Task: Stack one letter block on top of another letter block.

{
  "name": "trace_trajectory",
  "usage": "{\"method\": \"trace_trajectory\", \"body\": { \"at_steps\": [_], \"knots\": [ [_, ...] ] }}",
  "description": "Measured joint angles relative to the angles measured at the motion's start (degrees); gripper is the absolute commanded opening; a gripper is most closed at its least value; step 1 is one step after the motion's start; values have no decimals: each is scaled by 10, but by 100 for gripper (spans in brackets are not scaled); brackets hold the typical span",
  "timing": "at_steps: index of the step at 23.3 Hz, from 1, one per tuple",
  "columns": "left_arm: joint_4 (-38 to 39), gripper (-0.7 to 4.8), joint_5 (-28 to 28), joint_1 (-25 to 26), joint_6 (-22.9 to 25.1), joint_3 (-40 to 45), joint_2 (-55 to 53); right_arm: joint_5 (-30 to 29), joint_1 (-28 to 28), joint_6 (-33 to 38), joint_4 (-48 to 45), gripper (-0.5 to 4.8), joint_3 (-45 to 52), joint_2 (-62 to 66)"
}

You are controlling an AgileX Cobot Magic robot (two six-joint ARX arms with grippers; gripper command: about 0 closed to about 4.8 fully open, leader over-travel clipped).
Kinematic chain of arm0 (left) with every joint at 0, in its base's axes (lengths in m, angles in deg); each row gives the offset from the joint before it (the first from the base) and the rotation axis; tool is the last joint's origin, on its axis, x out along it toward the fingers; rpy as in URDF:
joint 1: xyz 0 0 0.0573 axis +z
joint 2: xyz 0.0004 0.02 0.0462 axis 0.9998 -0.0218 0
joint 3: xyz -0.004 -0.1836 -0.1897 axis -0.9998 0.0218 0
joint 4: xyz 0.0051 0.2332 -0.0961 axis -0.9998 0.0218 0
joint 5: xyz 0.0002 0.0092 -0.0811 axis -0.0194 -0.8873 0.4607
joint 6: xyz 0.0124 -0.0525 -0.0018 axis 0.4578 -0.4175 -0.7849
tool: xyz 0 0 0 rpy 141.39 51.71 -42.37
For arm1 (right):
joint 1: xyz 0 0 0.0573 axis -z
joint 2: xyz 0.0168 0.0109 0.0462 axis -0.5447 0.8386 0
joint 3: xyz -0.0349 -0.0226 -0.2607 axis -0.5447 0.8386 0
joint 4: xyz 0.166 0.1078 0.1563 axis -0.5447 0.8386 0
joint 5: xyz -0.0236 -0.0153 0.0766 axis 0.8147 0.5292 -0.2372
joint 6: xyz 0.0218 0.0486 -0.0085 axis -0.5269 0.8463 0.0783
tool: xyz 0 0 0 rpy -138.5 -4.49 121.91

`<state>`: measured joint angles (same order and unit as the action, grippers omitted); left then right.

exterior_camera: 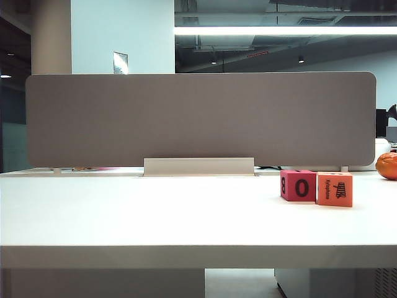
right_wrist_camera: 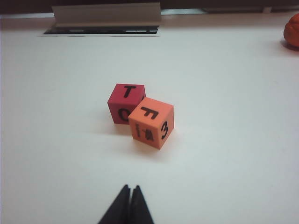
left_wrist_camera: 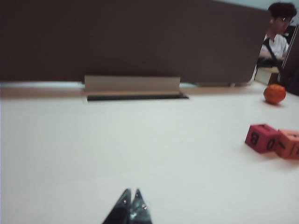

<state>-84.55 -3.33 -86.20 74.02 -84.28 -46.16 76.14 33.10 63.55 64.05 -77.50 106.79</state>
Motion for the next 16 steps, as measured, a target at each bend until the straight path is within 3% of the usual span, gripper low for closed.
{"method": "trace_trajectory", "body": {
  "at_steps": [8,16],
  "knots": [
    [-6,-6,8,0,-4,-39,-25,0,0,-25,-77,22,-64,144],
    [-6,-6,38,0,2,-71,-108,-6,0,-65,-91,43,-123,251]
  ]
}}
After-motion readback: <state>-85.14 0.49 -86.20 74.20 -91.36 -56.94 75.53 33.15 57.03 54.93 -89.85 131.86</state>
